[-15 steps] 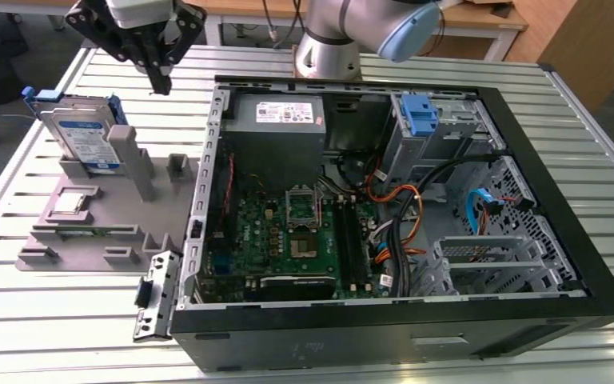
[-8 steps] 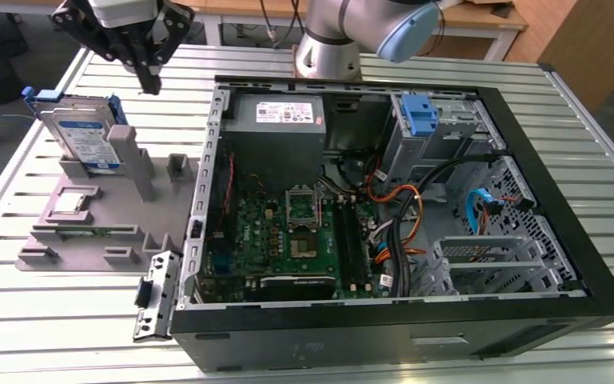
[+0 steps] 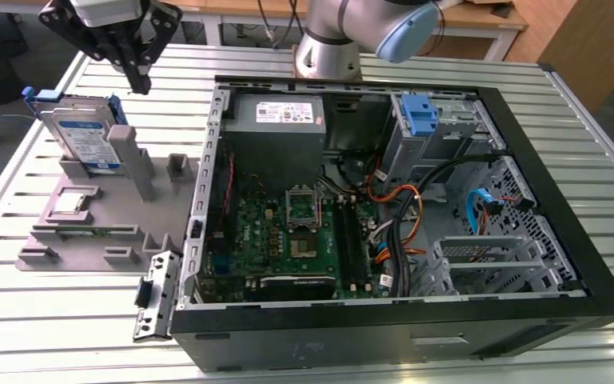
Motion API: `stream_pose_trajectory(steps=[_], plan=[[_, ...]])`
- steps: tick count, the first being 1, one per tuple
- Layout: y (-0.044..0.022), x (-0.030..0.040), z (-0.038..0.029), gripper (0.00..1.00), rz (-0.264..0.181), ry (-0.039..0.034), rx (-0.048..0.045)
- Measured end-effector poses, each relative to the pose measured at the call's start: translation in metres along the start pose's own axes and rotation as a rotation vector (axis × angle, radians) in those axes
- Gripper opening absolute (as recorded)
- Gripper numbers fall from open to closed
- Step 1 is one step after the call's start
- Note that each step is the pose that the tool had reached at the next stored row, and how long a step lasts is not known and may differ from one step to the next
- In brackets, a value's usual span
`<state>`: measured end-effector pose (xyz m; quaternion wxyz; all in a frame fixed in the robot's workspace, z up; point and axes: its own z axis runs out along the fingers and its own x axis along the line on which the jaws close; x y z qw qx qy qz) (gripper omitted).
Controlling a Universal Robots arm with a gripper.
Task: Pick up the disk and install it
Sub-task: 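Reach for the disk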
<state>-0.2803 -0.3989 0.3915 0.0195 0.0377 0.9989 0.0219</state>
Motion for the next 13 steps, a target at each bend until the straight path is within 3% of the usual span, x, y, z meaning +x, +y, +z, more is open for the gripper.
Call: stream_pose_trajectory(steps=[13], plan=[[-0.0016, 0.0214, -0.0007, 0.1, 0.0, 0.0, 0.0]])
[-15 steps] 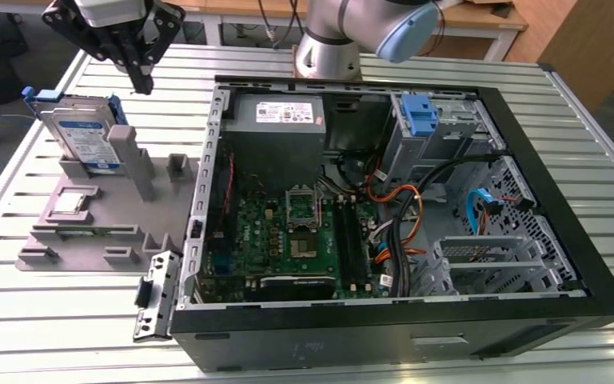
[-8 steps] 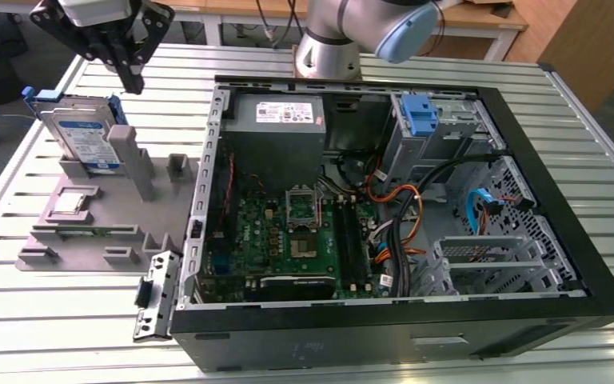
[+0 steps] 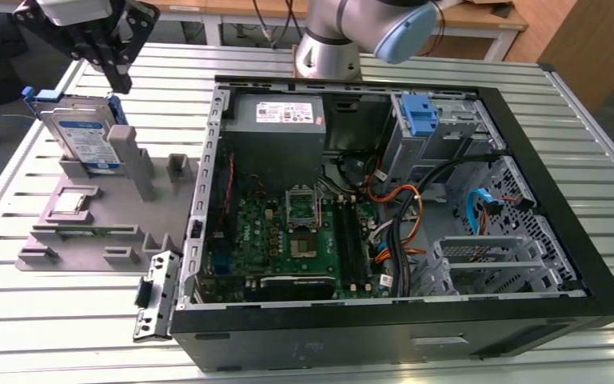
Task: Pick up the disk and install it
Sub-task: 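Reach for the disk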
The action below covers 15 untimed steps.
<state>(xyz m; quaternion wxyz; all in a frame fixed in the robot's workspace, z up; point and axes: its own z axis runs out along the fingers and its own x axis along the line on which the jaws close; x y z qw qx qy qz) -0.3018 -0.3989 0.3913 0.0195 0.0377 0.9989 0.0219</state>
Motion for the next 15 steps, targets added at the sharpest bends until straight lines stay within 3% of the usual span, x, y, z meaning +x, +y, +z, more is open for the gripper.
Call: stream_pose_trajectory(steps=[15], plan=[[-0.0022, 0.0287, -0.0008, 0.1, 0.0, 0.0, -0.0001]])
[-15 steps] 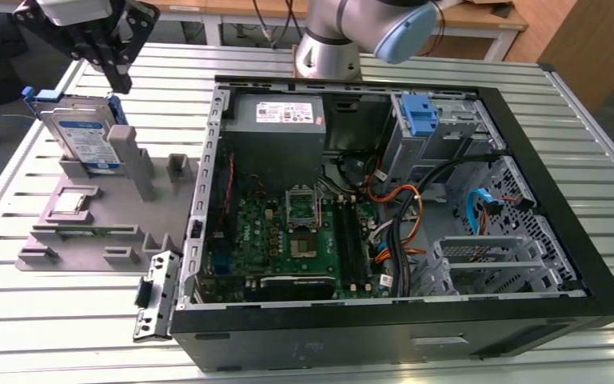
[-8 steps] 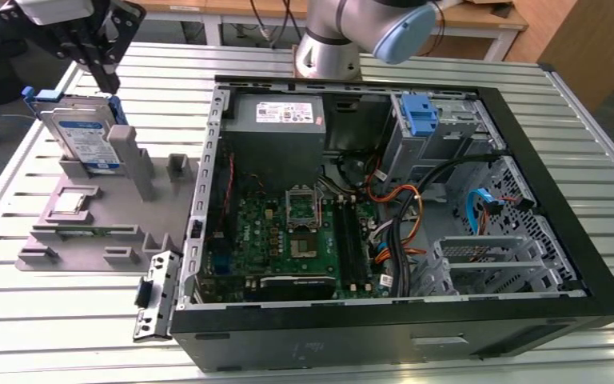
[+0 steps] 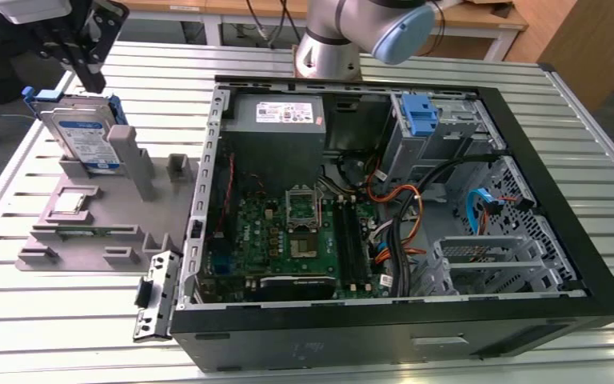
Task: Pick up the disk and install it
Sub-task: 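Reach for the disk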
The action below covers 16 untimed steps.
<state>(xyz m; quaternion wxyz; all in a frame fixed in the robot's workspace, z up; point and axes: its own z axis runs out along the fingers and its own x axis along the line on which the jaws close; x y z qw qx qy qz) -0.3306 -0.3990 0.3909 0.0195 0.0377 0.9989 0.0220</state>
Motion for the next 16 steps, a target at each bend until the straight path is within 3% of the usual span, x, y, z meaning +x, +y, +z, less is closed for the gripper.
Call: stream_pose_trajectory(steps=[16], plan=[[-0.0022, 0.03, -0.0009, 0.1, 0.0, 0.0001, 0.0001]])
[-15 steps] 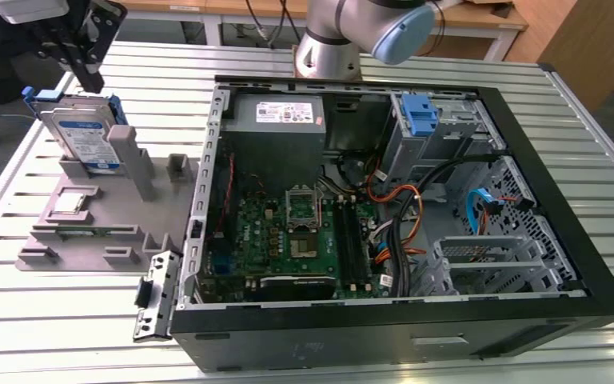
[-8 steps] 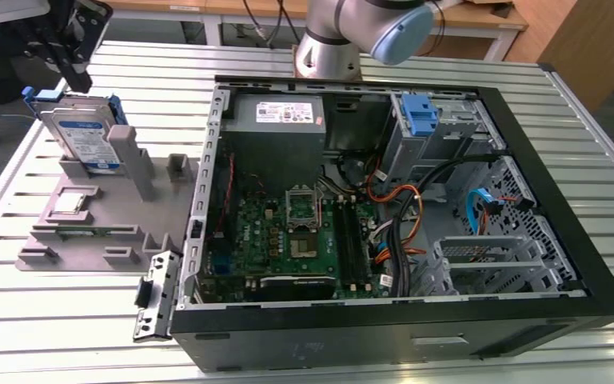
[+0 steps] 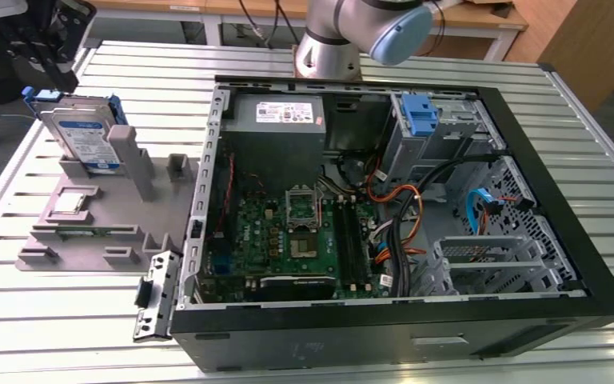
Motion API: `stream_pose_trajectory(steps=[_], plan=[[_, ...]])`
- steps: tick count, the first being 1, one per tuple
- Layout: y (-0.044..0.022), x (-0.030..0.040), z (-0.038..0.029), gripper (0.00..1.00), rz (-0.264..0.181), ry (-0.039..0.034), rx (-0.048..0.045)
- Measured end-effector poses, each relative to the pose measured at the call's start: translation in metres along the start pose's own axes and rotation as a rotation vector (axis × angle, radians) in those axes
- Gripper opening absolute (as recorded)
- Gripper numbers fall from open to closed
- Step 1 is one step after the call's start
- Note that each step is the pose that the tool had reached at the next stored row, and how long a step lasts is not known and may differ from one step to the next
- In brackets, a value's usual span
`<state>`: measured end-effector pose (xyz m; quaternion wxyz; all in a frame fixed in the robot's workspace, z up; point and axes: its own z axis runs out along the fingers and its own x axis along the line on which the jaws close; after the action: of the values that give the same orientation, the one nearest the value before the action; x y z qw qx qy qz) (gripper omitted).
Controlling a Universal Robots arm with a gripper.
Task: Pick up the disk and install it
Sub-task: 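Reach for the disk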
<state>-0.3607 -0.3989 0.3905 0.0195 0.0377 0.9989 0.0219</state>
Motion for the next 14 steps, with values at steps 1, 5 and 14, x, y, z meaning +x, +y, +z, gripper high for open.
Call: stream_pose_trajectory(steps=[1, 5, 14], plan=[[-0.0001, 0.0018, -0.0001, 0.1, 0.0, 0.0, 0.0], [-0.0007, 0.0086, -0.0002, 0.1, 0.0, -0.0001, -0.0001], [-0.0014, 0.0178, -0.0004, 0.1, 0.0, 0.0, 0.0]])
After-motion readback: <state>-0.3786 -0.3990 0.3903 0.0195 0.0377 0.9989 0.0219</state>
